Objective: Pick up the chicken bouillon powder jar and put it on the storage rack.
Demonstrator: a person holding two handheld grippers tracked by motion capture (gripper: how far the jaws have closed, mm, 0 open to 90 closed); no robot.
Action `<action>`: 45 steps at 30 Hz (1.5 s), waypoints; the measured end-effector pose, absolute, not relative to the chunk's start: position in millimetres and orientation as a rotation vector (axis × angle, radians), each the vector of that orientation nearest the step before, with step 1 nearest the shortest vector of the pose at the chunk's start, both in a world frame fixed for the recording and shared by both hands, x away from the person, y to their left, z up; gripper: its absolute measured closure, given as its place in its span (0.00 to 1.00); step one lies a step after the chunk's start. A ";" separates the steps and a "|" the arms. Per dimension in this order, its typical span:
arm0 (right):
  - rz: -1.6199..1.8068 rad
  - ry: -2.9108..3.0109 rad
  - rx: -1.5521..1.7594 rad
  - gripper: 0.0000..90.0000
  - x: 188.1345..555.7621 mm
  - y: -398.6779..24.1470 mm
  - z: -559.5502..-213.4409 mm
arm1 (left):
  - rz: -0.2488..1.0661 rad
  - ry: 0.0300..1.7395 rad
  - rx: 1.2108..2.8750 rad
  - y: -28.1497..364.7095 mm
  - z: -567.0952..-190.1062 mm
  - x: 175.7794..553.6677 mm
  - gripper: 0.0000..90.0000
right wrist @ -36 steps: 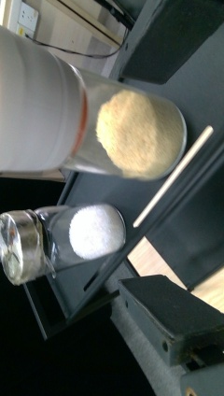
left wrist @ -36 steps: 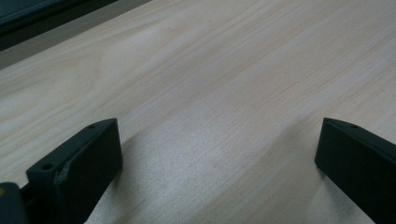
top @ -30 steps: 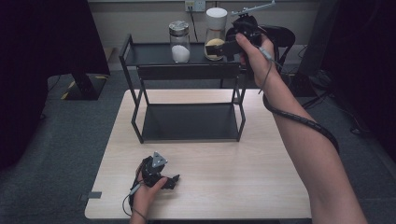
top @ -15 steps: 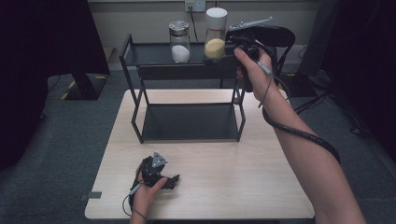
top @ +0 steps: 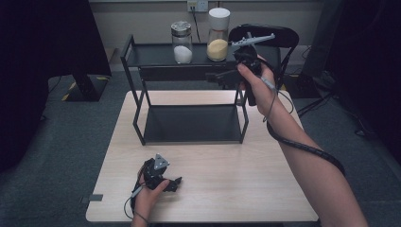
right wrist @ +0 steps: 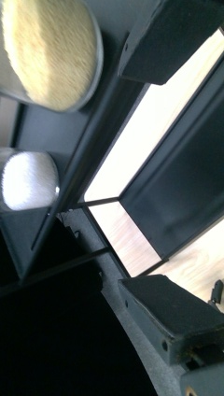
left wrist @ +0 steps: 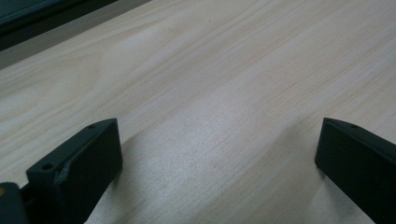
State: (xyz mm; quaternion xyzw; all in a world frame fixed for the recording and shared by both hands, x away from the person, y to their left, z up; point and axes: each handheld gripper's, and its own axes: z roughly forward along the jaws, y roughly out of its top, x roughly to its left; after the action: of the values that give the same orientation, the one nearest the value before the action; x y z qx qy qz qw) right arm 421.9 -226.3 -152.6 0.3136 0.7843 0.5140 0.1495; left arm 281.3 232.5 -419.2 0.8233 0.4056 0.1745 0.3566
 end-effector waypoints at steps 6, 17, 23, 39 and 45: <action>1.500 2.262 0.892 0.01 416.8 -229.1 -163.7 | 0.450 1.048 2.125 232.5 -419.2 281.3 0.00; 1.513 2.306 0.882 0.01 409.5 -233.6 -191.0 | 0.452 1.047 2.126 232.5 -419.3 281.3 0.00; 1.526 2.318 0.892 0.01 407.2 -237.8 -207.3 | 0.451 1.047 2.125 232.5 -419.5 281.2 0.00; 1.544 2.336 0.912 0.01 398.1 -250.9 -245.9 | 0.452 1.044 2.130 232.8 -418.9 281.6 0.00; 1.534 2.355 0.921 0.01 395.5 -255.1 -260.0 | 0.452 1.044 2.130 232.8 -419.0 281.6 0.00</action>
State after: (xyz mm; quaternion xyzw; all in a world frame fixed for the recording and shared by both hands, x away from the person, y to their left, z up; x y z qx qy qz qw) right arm 395.5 -255.1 -260.0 0.3100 0.7929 0.5164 0.0920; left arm 281.6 232.8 -419.0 0.8244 0.4040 0.1750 0.3556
